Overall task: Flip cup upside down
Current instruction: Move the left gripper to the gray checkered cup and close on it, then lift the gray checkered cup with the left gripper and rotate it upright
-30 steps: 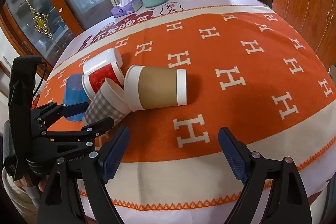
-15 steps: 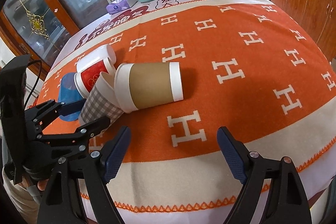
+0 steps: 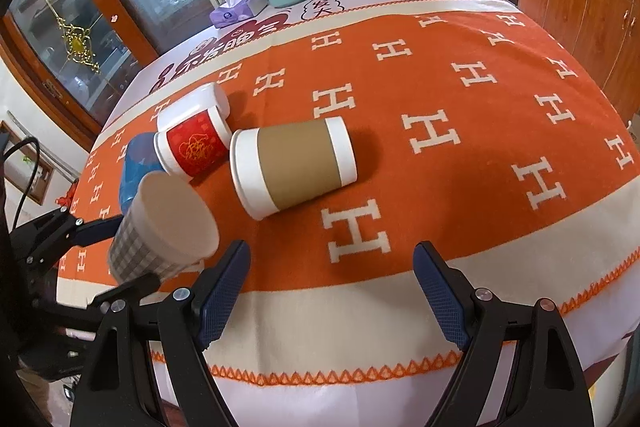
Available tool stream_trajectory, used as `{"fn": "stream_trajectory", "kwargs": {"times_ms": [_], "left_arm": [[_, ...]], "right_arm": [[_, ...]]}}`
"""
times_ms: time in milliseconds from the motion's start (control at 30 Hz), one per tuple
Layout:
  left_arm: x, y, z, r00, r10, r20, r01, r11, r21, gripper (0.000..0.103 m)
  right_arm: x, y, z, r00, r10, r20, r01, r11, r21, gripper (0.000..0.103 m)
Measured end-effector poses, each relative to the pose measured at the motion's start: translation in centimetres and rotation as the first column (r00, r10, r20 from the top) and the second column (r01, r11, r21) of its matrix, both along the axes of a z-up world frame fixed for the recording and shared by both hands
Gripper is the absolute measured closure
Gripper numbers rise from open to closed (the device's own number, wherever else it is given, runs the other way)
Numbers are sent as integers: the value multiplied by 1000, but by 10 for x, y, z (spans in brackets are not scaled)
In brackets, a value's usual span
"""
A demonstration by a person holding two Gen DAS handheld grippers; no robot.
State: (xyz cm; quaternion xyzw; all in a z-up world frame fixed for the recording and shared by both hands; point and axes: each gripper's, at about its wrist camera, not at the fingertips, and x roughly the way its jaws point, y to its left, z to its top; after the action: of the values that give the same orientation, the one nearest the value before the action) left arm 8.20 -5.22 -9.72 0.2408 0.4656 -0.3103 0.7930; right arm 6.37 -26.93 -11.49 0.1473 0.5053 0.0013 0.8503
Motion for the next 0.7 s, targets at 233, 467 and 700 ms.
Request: {"fn": "stream_trajectory", "kwargs": {"times_ms": [233, 467, 700], "left_arm": [[-25, 6, -17, 997, -68, -35, 69, 996, 50, 46], [-33, 7, -30, 994, -108, -28, 110, 991, 72, 45], [-30, 12, -36, 990, -134, -44, 137, 988, 74, 44]], "right_arm": [[-8, 12, -2, 999, 35, -13, -35, 999, 4, 18], [-15, 23, -9, 998, 62, -33, -62, 998, 11, 18], [-17, 30, -16, 995, 85, -48, -85, 996, 17, 18]]}}
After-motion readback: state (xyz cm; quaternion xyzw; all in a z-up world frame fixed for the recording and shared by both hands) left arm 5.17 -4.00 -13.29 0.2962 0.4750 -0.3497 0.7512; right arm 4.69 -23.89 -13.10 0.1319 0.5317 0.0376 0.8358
